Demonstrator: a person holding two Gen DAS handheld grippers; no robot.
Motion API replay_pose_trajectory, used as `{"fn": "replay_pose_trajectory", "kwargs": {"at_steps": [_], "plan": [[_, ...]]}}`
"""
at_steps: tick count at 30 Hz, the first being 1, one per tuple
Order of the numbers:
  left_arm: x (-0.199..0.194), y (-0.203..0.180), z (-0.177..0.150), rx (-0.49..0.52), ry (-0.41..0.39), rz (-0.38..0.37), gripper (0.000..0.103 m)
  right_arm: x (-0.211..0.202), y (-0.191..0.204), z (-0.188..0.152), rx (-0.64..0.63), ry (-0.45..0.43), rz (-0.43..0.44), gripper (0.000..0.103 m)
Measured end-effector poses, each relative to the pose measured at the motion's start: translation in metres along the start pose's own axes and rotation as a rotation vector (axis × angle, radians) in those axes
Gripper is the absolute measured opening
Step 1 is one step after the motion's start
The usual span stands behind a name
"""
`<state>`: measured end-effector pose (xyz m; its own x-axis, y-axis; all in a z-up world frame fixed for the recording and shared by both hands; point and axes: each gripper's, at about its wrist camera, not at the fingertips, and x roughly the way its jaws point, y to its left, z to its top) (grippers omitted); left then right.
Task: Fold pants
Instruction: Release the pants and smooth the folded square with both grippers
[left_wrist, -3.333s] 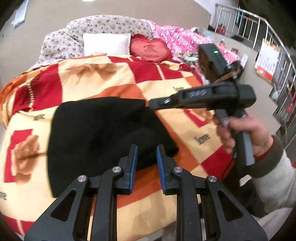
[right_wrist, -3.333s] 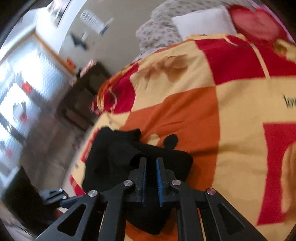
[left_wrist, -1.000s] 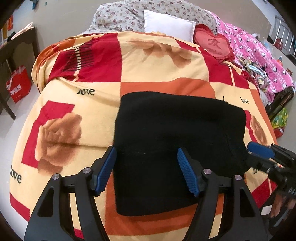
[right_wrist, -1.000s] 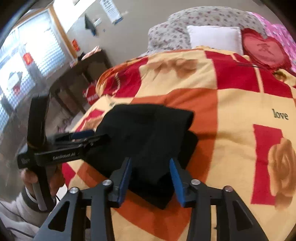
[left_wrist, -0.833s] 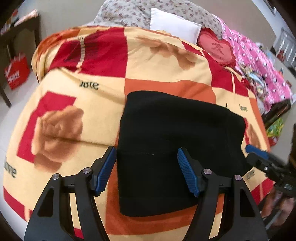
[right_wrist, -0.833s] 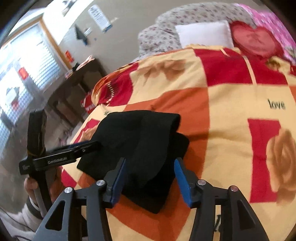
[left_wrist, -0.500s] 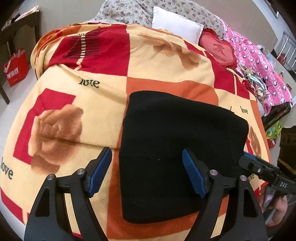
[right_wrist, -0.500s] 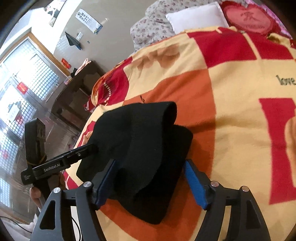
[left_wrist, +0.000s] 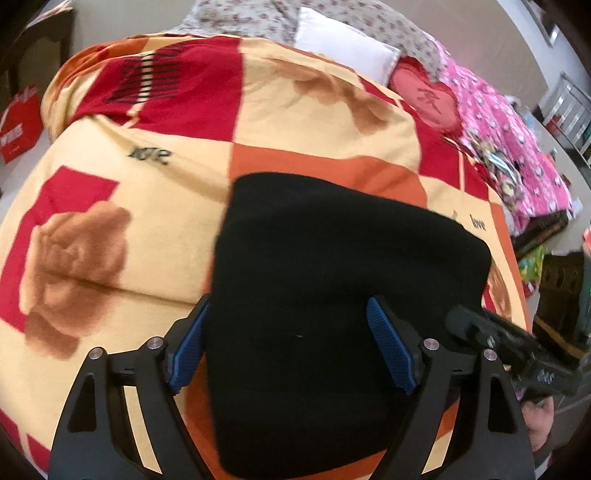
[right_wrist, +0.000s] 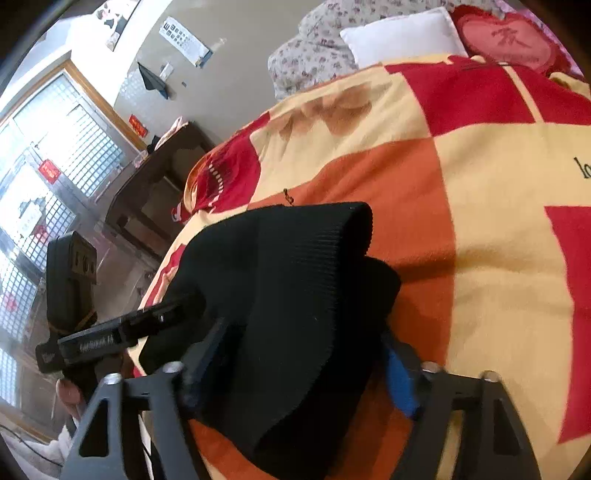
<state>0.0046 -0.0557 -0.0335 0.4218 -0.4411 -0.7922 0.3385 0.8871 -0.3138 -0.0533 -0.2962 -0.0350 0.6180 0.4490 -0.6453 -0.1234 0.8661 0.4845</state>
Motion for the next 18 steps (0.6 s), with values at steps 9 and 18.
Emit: {"fn": "replay_pose_trajectory", "kwargs": {"at_steps": [9, 18], "plan": [[-0.022, -0.016, 0.034, 0.057, -0.049, -0.042, 0.057, -0.025, 0.018, 0.04, -0.098, -0.083, -0.034, 0.045], [0.032, -0.019, 0.074, 0.053, -0.009, 0.062, 0.058, 0.016, -0.01, 0.086, -0.121, -0.041, -0.167, 0.047]]}}
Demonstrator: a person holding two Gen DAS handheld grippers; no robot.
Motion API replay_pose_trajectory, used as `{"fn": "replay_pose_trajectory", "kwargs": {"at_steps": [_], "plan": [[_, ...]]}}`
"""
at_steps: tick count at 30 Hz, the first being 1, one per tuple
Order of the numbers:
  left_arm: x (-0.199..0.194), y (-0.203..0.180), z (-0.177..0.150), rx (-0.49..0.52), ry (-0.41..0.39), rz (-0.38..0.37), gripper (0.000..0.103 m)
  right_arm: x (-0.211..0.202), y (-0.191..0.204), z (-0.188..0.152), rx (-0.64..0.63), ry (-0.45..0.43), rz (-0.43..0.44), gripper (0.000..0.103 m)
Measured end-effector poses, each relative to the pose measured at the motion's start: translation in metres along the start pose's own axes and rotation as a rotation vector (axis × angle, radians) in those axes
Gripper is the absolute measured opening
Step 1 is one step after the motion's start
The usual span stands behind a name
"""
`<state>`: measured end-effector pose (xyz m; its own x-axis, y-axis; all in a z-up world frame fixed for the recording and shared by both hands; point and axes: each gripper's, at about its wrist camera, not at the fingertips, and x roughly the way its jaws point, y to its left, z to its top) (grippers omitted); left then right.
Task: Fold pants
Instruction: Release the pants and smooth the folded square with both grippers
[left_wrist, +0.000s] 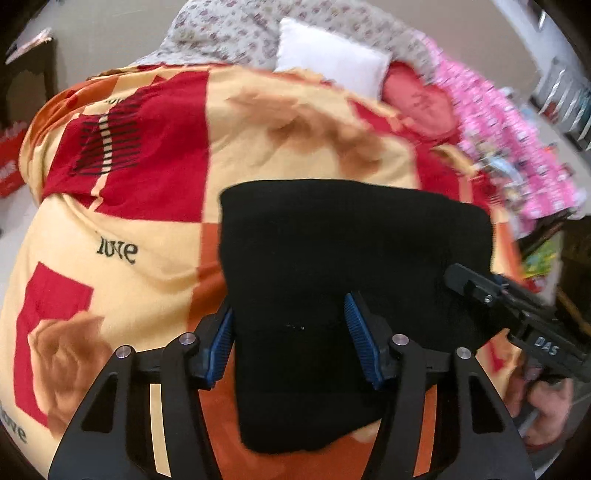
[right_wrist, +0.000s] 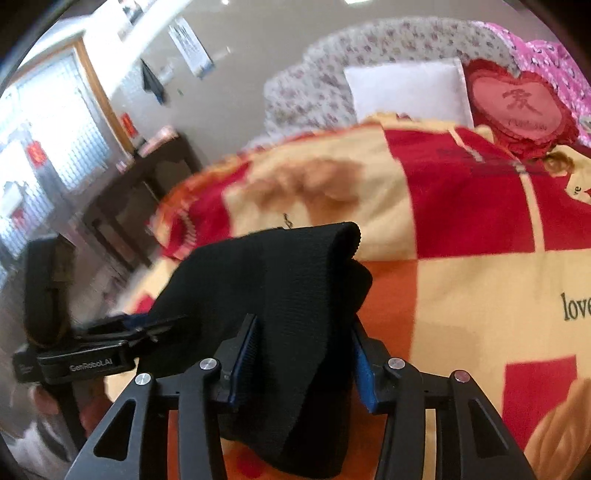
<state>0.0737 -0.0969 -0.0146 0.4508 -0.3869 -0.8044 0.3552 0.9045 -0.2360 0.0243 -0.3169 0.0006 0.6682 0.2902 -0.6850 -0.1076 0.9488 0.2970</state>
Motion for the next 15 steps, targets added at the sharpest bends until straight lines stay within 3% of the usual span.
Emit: {"fn": "replay_pose_trajectory", "kwargs": {"at_steps": [2, 3, 6, 8, 11, 15], "plan": [[0.013, 0.004, -0.001, -0.013, 0.014, -0.01, 0.068, 0.016, -0.01, -0.005, 0.015, 0.034, -0.036, 0.051], [0.014, 0.007, -0.001, -0.031, 0.016, -0.008, 0.073, 0.012, -0.014, -0.007, 0.034, 0.02, -0.014, 0.052], [0.008, 0.009, -0.001, -0.03, 0.027, -0.003, 0.074, -0.006, -0.014, -0.008, 0.042, 0.022, -0.036, 0.052], [0.002, 0.006, -0.002, -0.014, 0.015, 0.025, 0.074, -0.029, -0.002, -0.006, -0.018, -0.026, -0.088, 0.052], [-0.006, 0.0, -0.007, 0.006, -0.011, 0.082, 0.073, -0.051, 0.014, -0.005, -0.072, -0.072, -0.061, 0.052], [-0.007, -0.006, -0.011, 0.029, -0.031, 0.135, 0.073, -0.052, 0.038, -0.009, -0.142, -0.074, -0.021, 0.043]]}}
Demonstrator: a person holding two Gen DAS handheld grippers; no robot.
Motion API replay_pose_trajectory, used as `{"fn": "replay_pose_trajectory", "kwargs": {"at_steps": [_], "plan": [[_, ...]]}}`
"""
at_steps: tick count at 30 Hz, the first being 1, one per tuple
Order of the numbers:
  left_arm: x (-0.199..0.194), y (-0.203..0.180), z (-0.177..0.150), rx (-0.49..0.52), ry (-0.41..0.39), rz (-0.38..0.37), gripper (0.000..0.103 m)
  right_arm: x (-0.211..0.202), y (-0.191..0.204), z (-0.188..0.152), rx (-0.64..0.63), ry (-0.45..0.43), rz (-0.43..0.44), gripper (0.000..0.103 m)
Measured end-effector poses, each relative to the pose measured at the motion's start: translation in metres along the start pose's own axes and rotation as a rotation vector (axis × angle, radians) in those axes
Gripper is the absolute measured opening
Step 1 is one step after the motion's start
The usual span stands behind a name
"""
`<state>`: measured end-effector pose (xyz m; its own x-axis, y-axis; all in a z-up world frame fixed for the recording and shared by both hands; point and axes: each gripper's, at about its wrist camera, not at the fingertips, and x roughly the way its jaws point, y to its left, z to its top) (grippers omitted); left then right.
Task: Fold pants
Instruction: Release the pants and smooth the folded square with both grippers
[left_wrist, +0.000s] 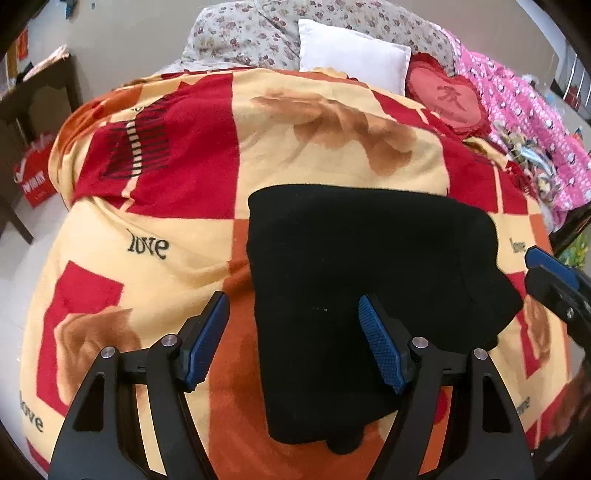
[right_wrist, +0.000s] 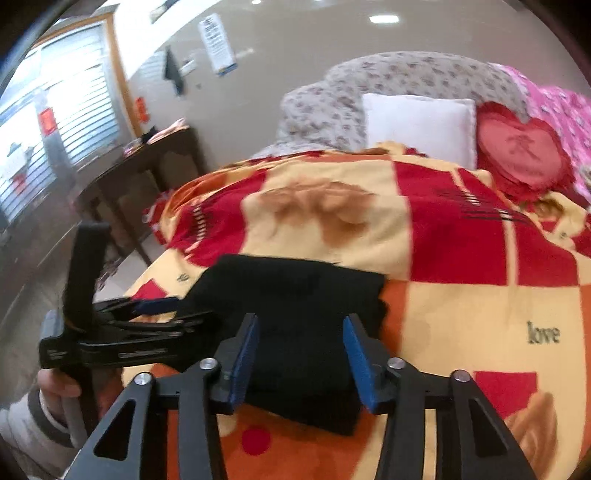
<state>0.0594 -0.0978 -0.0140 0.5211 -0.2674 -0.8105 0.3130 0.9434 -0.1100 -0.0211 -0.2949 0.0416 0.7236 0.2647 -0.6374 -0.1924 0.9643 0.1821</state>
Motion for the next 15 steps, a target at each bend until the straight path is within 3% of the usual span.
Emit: {"fn": "replay_pose_trajectory", "kwargs": {"at_steps": [5, 15], "plan": [[-0.002, -0.006, -0.003, 0.012, -0.018, 0.032, 0.073, 0.036, 0.002, -0.025, -0.001, 0.116, -0.057, 0.041], [-0.021, -0.01, -0.012, 0.023, -0.077, 0.106, 0.073, 0.008, 0.006, -0.013, 0.026, 0.029, -0.094, 0.042]]}}
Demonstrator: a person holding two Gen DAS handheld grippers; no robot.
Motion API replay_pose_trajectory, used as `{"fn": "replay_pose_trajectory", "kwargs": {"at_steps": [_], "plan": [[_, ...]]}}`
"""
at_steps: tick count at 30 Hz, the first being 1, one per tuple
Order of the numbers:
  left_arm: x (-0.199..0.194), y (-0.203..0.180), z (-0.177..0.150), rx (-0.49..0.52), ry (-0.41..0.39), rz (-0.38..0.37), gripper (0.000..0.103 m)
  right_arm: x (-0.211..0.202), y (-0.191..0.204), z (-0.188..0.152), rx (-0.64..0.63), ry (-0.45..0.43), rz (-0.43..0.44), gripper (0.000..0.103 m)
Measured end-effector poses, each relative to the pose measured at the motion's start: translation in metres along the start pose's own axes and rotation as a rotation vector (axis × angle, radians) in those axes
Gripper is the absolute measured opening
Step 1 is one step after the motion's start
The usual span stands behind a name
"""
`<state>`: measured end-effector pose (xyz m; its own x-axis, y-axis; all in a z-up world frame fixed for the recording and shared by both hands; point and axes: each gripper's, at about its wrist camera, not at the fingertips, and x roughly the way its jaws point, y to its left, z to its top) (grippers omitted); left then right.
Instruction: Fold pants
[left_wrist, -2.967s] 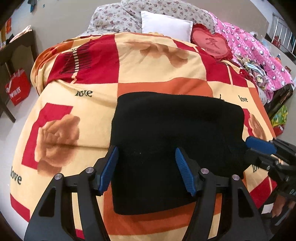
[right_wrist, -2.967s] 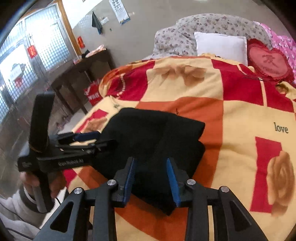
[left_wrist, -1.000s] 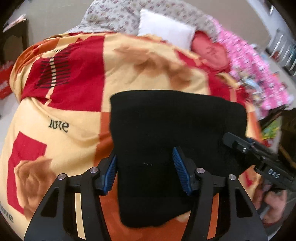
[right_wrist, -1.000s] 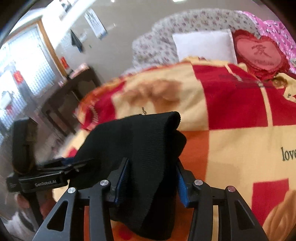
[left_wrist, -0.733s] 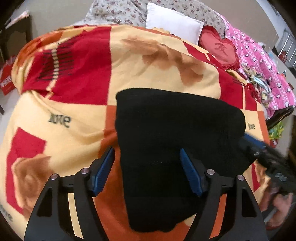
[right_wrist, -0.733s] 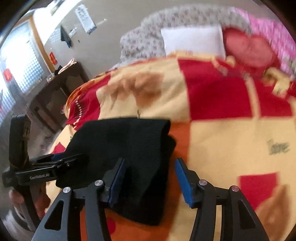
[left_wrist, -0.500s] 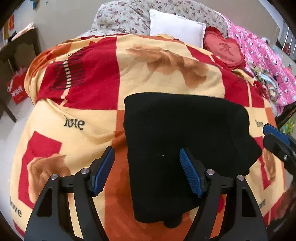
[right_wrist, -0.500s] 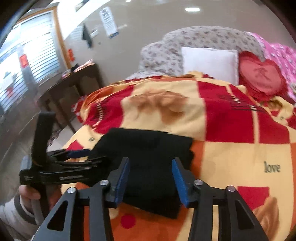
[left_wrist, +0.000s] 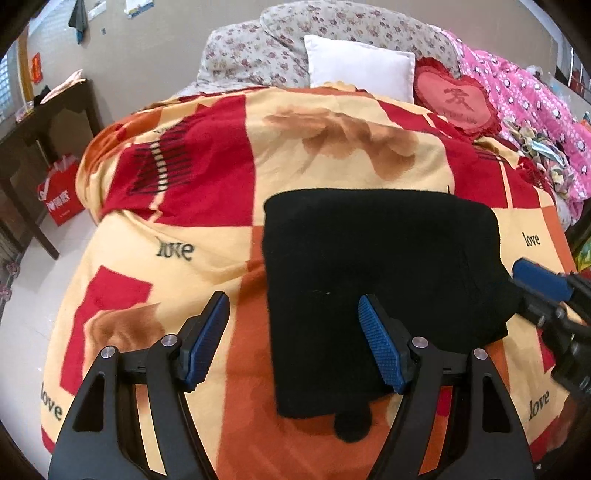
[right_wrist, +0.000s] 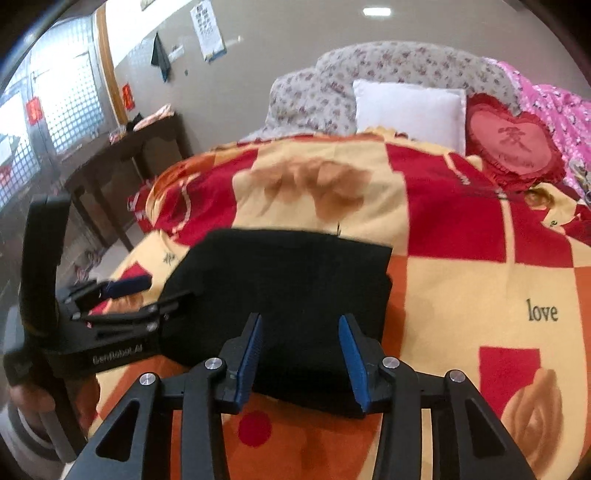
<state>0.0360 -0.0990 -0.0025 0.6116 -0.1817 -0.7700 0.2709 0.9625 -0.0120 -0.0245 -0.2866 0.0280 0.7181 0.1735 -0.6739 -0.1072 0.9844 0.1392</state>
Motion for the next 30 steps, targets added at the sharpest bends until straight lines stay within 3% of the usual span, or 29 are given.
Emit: {"fn": "replay_pose_trajectory", "kwargs": {"at_steps": [8, 30], "plan": [[-0.021, 0.006, -0.007, -0.025, -0.038, 0.04, 0.073, 0.005, 0.013, 0.007, -0.004, -0.002, -0.067, 0.046], [-0.048, 0.01, -0.023, -0.056, -0.097, 0.072, 0.073, 0.001, 0.035, 0.003, 0.0, -0.001, -0.08, 0.047]]}}
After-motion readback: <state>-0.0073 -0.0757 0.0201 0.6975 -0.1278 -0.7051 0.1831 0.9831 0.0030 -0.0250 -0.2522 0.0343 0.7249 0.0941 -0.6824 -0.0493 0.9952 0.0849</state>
